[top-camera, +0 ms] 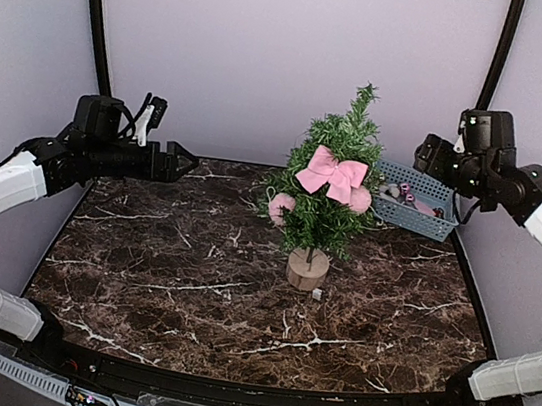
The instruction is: Decorate the small christmas tree
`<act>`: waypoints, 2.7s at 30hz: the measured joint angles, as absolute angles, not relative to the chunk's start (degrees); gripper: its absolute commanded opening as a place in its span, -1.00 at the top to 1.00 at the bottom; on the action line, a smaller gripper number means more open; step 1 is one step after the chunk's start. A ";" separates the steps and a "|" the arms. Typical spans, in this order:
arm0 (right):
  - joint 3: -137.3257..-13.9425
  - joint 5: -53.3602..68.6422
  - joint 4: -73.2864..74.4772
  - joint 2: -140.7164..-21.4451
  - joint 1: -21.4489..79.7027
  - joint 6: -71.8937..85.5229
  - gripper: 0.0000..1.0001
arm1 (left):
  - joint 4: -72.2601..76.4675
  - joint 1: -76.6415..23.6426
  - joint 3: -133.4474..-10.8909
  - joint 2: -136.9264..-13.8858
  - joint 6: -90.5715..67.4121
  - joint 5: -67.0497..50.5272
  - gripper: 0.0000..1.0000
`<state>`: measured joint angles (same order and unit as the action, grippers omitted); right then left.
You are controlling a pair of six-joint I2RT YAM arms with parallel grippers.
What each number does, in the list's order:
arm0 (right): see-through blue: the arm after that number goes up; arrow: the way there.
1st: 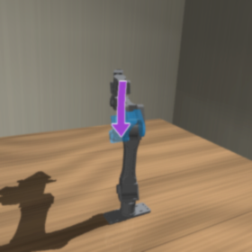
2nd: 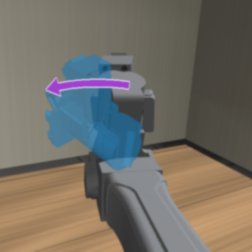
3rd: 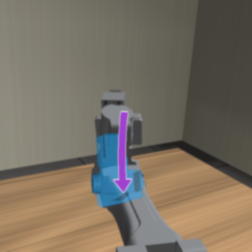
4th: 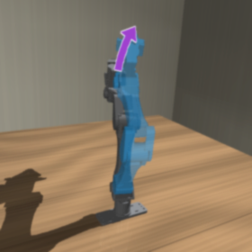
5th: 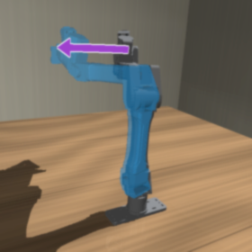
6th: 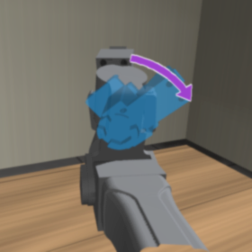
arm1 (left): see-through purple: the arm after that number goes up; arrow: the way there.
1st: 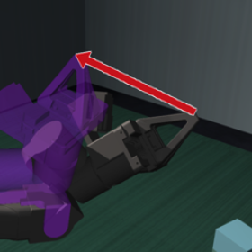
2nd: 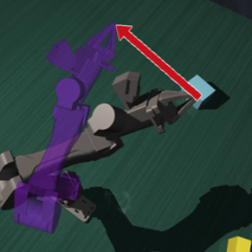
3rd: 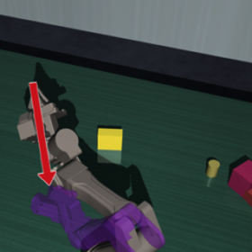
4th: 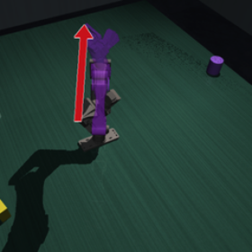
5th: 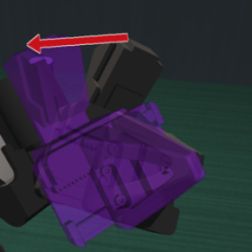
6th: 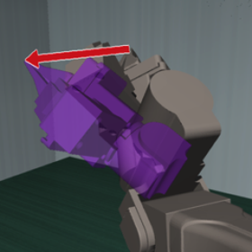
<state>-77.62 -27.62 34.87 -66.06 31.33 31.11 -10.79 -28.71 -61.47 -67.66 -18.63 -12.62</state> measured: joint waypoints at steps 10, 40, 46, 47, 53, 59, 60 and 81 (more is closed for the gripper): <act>-81.17 -9.69 29.45 -88.64 9.45 25.82 -0.53 | -13.56 -7.44 -56.05 -67.61 -12.05 -22.06 -0.95; -119.39 10.09 18.17 -143.26 0.47 32.38 0.11 | -11.42 2.50 -52.77 -72.51 0.62 -18.31 -0.93; -119.90 14.26 15.40 -144.46 -0.69 33.93 0.49 | -11.18 2.85 -52.77 -72.53 0.60 -19.18 -0.92; -120.16 14.72 15.22 -144.62 -0.89 33.95 0.58 | -11.18 2.92 -52.77 -72.55 0.60 -19.29 -0.93; -120.49 17.32 11.53 -144.79 -1.56 35.03 1.00 | -10.87 3.25 -52.77 -73.19 0.19 -20.23 -0.92; -119.57 20.16 7.66 -144.64 -1.63 35.03 1.00 | -10.79 3.49 -52.77 -73.38 -0.78 -20.78 -0.91; -119.15 20.49 7.33 -144.40 -1.63 35.03 1.00 | -10.79 3.51 -52.75 -73.38 -0.86 -20.86 -0.92; -90.59 18.24 11.70 -98.63 -1.91 27.94 1.00 | -8.32 -6.28 -51.86 -61.73 0.01 -21.71 -0.89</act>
